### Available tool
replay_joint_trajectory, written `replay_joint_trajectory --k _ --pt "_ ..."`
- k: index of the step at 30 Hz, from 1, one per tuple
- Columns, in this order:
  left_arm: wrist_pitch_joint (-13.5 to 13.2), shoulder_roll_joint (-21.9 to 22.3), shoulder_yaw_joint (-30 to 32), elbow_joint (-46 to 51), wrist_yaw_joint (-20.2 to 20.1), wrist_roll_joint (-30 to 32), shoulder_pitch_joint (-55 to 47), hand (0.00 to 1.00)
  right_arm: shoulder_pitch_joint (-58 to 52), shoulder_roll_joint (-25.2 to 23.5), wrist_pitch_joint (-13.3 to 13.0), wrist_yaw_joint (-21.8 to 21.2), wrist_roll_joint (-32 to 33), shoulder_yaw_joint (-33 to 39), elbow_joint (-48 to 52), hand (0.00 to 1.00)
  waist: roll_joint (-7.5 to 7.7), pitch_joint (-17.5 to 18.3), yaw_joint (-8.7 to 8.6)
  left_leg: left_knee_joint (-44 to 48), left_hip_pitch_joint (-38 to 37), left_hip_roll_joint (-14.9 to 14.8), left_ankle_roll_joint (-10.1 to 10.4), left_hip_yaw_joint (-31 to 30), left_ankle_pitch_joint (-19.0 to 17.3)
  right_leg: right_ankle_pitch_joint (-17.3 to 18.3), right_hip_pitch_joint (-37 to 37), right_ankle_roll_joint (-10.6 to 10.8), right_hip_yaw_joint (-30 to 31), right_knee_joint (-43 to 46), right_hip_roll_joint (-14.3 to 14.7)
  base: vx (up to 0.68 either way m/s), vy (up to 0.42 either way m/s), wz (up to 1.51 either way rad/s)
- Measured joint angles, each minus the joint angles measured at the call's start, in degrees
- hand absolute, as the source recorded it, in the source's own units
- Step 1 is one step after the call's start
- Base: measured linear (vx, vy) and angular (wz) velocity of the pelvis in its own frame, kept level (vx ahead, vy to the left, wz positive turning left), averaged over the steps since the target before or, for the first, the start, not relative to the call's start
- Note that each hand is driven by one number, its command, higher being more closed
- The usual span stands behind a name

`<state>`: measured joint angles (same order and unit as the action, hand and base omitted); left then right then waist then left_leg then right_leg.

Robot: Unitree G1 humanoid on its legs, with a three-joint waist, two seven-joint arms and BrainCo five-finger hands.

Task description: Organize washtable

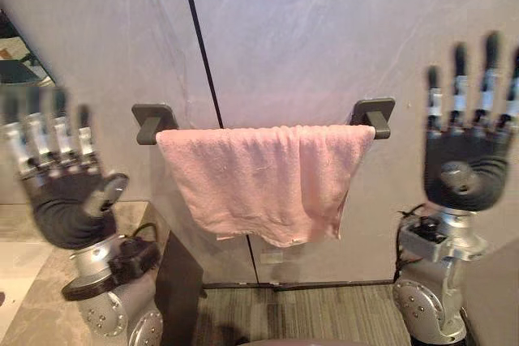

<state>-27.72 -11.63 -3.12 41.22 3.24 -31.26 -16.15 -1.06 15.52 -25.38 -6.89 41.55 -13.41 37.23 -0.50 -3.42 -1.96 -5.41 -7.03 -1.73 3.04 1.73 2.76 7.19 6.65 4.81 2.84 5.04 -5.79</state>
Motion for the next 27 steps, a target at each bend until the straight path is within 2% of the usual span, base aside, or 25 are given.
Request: replay_joint_trajectory --k 2,3,5,6,8,10,12,19,24,27 --pt "0.6 -1.3 -3.7 -0.5 -3.6 -2.9 0.1 0.00 0.6 2.3 1.5 -3.0 2.8 -3.1 -0.1 0.00 0.10 0.1 -0.08 0.0 0.0 0.0 0.0 0.0 0.0 0.0 0.0 0.0 0.0 0.1 0.0 0.00 0.000 0.00" --pt "1.8 -3.1 -7.5 -2.1 -6.7 -4.9 0.5 0.00 0.7 4.6 3.2 -5.4 5.2 -5.6 -0.2 0.00 0.21 0.1 -0.06 0.0 0.0 0.0 0.0 0.0 0.0 0.0 0.0 0.0 0.0 0.1 0.0 0.00 0.000 0.00" --pt "3.3 -4.8 -10.0 -4.2 -9.7 -7.1 1.1 0.00 0.7 6.5 4.8 -7.4 6.9 -7.3 -0.4 0.00 0.30 0.1 -0.07 0.0 0.0 0.0 0.0 0.0 0.0 0.0 0.1 0.0 0.1 0.1 0.0 0.00 0.000 0.00" --pt "4.9 -6.1 -11.3 -5.9 -12.6 -9.8 1.5 0.00 0.9 7.9 6.3 -9.3 8.7 -8.6 -0.9 0.00 0.40 0.1 -0.13 0.0 -0.1 0.0 0.0 0.0 0.0 0.0 0.1 0.0 0.2 0.1 0.0 0.00 0.000 0.00" --pt "5.9 -8.0 -13.4 -7.3 -14.7 -11.9 1.5 0.00 1.2 9.7 7.3 -10.5 9.7 -10.2 -1.7 0.00 0.50 0.1 -0.30 0.0 -0.3 0.0 0.0 0.2 0.0 0.0 0.1 0.0 0.2 0.3 0.0 -0.02 -0.016 -0.05" --pt "7.6 -11.7 -16.5 -8.5 -17.9 -13.8 1.5 0.00 1.3 13.1 8.9 -12.0 10.2 -12.6 -3.8 0.00 0.70 -0.1 -0.27 0.0 -0.7 0.0 0.0 0.5 0.0 0.1 0.1 0.0 0.5 0.7 0.0 -0.04 -0.017 -0.07" --pt "8.5 -13.5 -17.1 -9.5 -19.6 -14.2 1.5 0.00 1.2 15.5 10.2 -13.2 10.6 -13.8 -5.6 0.00 0.78 -0.1 -0.28 0.0 -0.9 0.0 0.0 0.6 0.0 0.1 0.1 0.0 0.6 0.9 0.0 -0.05 -0.012 -0.04" --pt "8.7 -14.8 -17.3 -15.0 -20.5 -14.1 1.4 0.00 -0.1 19.5 12.1 -13.4 8.3 -15.0 -12.9 0.00 0.91 -0.2 -0.24 0.0 -1.0 0.0 0.0 0.6 0.0 0.2 0.0 0.1 0.6 1.2 0.0 -0.06 -0.016 0.01" --pt "9.0 -15.5 -17.8 -21.1 -20.3 -11.6 1.4 0.00 -2.6 20.1 14.6 -13.1 1.5 -16.9 -21.1 0.00 0.89 -0.4 -0.21 0.0 -0.7 0.0 0.0 0.5 0.0 0.2 0.0 0.1 0.5 0.9 0.0 0.00 0.000 0.00" --pt "9.4 -15.0 -17.8 -24.5 -20.0 -9.5 1.5 0.00 -3.1 19.1 14.9 -12.4 -2.6 -16.9 -24.7 0.00 0.93 -0.8 -0.25 0.0 -0.5 0.0 0.0 0.4 0.0 0.2 -0.2 0.1 0.4 0.7 0.0 0.00 0.000 0.00"
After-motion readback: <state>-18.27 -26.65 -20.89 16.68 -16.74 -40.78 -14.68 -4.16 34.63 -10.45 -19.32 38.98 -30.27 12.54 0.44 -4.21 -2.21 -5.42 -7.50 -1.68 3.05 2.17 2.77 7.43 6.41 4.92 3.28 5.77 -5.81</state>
